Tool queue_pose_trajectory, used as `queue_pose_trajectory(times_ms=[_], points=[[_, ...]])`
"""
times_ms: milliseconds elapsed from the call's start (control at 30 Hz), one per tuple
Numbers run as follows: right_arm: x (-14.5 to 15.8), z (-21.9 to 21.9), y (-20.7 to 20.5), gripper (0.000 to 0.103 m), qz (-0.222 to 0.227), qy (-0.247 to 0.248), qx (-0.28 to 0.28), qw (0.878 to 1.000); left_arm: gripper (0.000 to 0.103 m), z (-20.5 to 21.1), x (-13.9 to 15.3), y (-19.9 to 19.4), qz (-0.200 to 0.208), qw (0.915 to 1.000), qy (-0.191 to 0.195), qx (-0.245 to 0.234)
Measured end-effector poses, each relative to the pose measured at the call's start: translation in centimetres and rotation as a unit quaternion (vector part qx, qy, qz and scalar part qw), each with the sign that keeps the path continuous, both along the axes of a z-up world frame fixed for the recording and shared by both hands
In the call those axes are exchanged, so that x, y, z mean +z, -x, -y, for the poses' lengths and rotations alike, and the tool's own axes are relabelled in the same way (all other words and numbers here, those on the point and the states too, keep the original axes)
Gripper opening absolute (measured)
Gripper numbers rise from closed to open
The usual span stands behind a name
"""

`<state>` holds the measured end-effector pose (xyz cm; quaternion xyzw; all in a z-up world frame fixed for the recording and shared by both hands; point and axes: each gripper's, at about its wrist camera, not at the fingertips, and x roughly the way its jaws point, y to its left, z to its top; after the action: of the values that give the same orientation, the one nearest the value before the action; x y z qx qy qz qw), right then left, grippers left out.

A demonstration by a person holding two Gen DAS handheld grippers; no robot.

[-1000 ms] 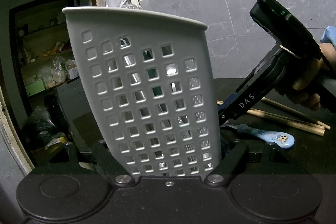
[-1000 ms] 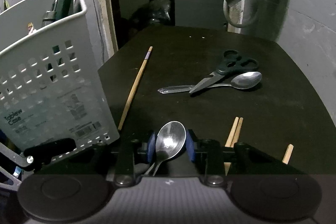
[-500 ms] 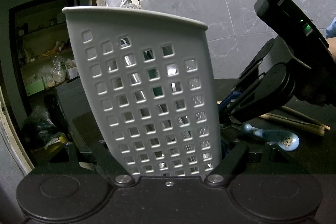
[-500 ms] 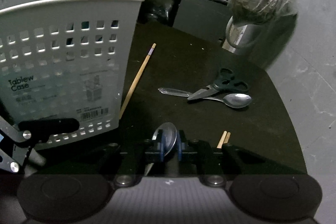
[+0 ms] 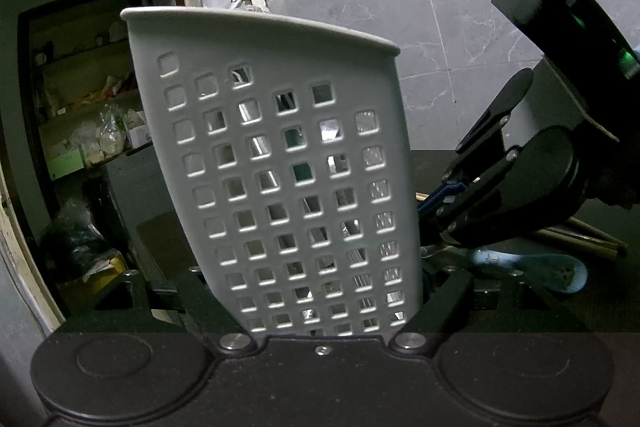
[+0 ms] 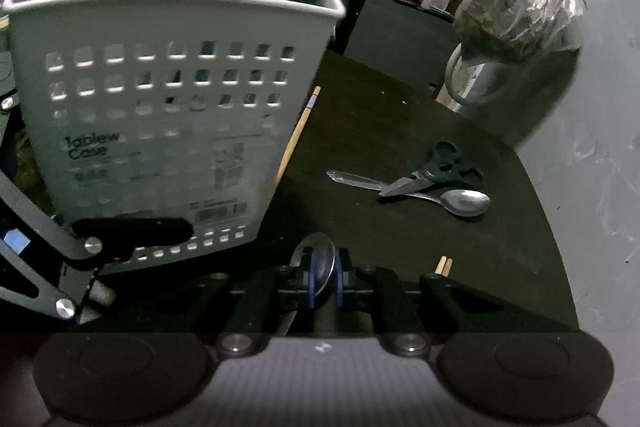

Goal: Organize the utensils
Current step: 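Lift the blue-handled spoon toward the basket with the right gripper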

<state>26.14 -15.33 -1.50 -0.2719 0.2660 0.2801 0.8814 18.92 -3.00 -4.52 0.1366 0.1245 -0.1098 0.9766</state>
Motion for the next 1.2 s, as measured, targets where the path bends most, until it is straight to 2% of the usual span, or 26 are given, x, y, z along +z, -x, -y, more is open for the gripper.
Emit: queue_pose_trajectory(times_ms=[133,467,933,1133,1200], points=[[-0.2,-0.7,0.7,0.013,0.012,0.019,0.003,1.0,0.081,0.0,0.0,0.0,0.0,1.0,0.0,0.0],[-0.4,-0.7,0.2,0.018,0.007,0.013,0.001,1.0,0.081,0.0,0.0,0.0,0.0,1.0,0.0,0.0],[-0.1,0.4,-1.9,0.018,-0.048,-0.021,-0.012,0.999,0.081,0.0,0.0,0.1,0.0,1.0,0.0,0.0],[0.3,0.7,-2.1,0.0,-0.047,-0.032,-0.02,0.998,0.081,0.0,0.0,0.1,0.0,1.0,0.0,0.0],[0.1,1.0,-2.2,0.0,-0.049,-0.035,-0.026,0.998,0.081,0.0,0.0,0.1,-0.001,1.0,0.0,0.0]])
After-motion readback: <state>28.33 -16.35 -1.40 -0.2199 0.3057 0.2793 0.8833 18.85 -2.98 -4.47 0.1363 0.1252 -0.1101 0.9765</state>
